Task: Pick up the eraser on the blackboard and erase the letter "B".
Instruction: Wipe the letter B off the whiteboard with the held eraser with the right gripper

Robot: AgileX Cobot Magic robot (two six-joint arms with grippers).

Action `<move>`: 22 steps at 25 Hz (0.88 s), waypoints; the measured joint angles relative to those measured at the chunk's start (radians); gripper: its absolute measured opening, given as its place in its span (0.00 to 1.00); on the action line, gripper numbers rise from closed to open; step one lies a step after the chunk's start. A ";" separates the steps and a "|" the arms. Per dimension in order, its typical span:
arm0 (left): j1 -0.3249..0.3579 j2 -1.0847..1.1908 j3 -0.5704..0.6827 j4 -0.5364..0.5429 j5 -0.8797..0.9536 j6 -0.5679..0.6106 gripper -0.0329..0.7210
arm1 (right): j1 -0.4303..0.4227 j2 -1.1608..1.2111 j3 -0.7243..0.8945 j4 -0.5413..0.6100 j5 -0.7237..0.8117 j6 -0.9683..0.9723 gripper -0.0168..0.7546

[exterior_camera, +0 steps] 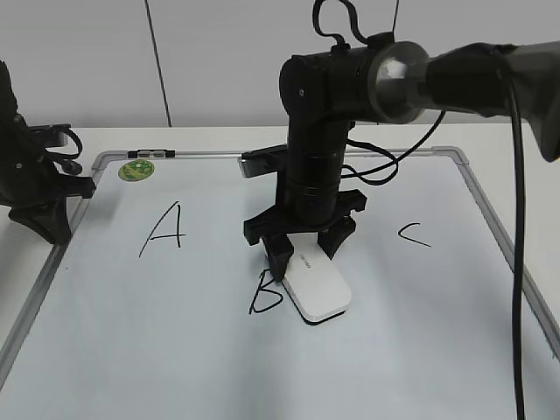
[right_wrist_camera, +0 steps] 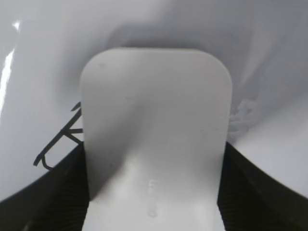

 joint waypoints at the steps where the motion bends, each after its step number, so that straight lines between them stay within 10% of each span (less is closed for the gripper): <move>1: 0.000 0.000 0.000 0.000 0.000 0.000 0.07 | 0.000 0.000 -0.002 0.002 0.002 0.002 0.70; 22: 0.002 0.000 0.000 -0.014 0.000 0.002 0.07 | 0.102 0.004 -0.005 -0.037 -0.008 0.018 0.70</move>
